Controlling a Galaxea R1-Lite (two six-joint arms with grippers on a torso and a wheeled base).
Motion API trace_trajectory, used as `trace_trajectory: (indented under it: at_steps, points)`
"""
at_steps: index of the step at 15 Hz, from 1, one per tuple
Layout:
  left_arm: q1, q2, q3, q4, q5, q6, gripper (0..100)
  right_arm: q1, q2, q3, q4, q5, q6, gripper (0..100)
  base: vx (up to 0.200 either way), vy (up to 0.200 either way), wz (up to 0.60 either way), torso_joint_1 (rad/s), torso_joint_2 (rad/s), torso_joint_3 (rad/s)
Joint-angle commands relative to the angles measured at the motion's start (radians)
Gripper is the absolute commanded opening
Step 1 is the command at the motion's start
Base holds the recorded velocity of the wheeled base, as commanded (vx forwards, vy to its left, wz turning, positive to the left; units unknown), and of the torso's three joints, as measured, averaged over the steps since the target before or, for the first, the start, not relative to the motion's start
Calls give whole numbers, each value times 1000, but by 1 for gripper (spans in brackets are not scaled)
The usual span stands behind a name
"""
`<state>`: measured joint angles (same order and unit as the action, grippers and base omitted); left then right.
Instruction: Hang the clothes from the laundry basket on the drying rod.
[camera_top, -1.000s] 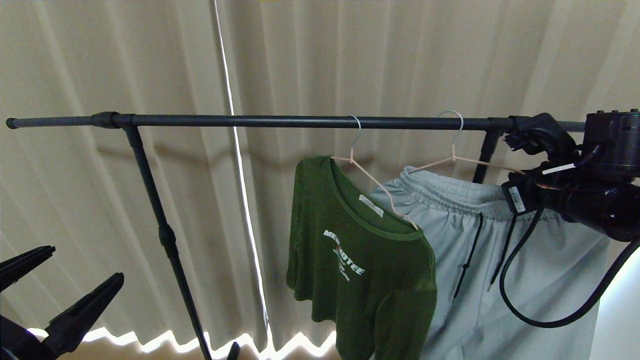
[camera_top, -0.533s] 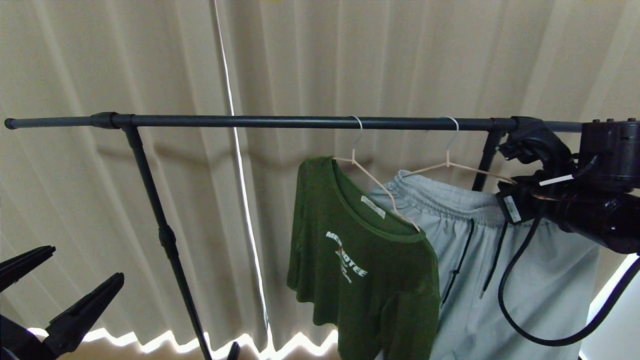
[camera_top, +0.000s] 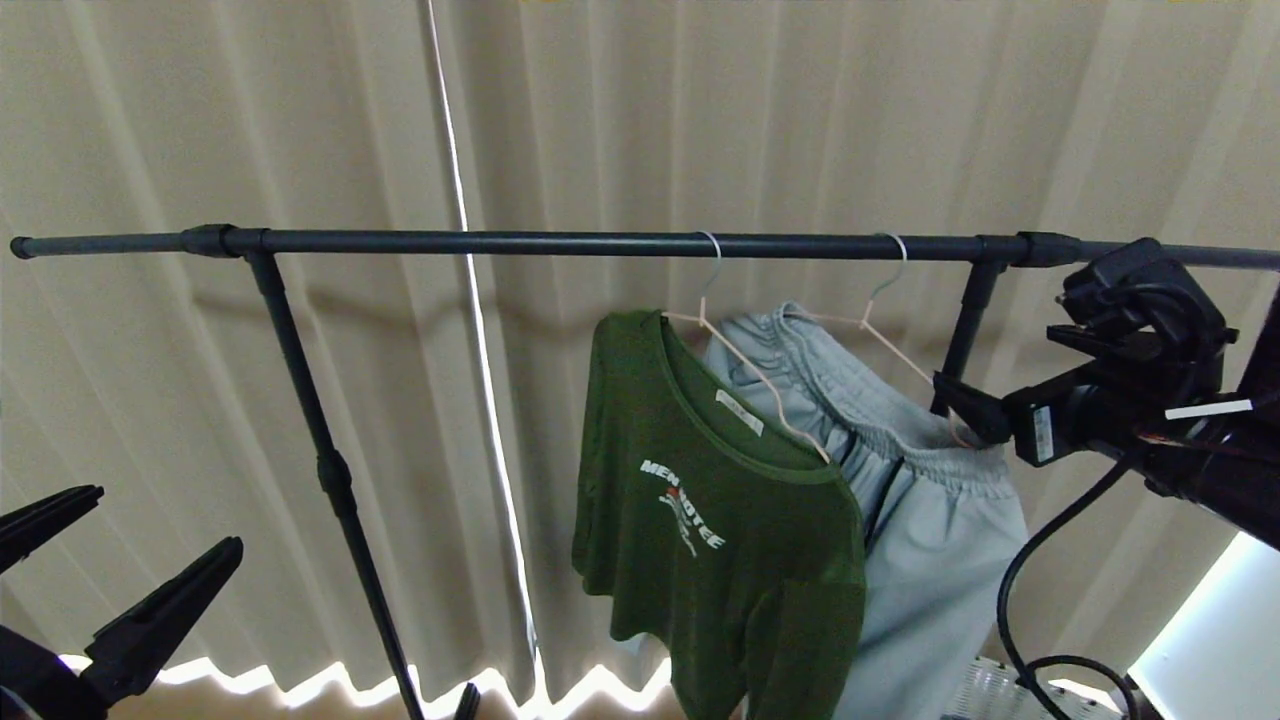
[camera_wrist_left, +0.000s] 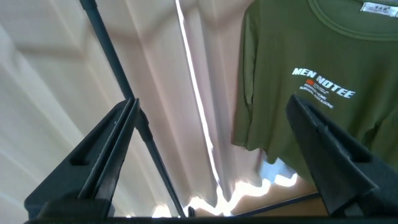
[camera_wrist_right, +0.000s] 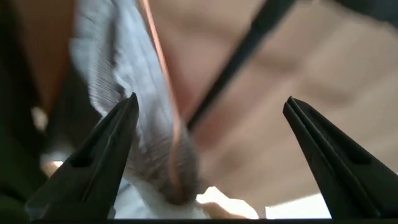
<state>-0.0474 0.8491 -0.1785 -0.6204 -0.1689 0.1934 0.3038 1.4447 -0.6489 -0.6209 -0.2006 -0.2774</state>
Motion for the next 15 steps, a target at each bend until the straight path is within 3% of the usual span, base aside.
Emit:
trace_trajectory:
  at_steps: [1, 5, 8, 9, 12, 14, 15]
  points:
    - [3, 2, -2, -1, 0, 0, 100, -2, -44, 77, -71, 21, 7, 100, 0, 0, 0, 0, 0, 0]
    - [32, -36, 44, -2, 8, -12, 100, -9, -141, 176, -235, 29, 72, 100, 0, 0, 0, 0, 0, 0]
    - [204, -85, 73, 1, 22, -20, 100, -12, -241, 252, -235, 29, 72, 100, 0, 0, 0, 0, 0, 0]
    - [285, -133, 80, 1, 17, -63, 100, -12, -302, 298, -231, 27, 70, 100, 0, 0, 0, 0, 0, 0]
    - [296, -217, 94, 5, 17, -147, 100, -35, -434, 414, -209, 13, 66, 100, 0, 0, 0, 0, 0, 0]
    - [297, -260, 103, 34, 19, -152, 100, -100, -504, 451, -132, 15, 66, 100, 0, 0, 0, 0, 0, 0]
    - [297, -303, 109, 84, 17, -150, 100, -150, -576, 463, -31, 21, 67, 100, 0, 0, 0, 0, 0, 0]
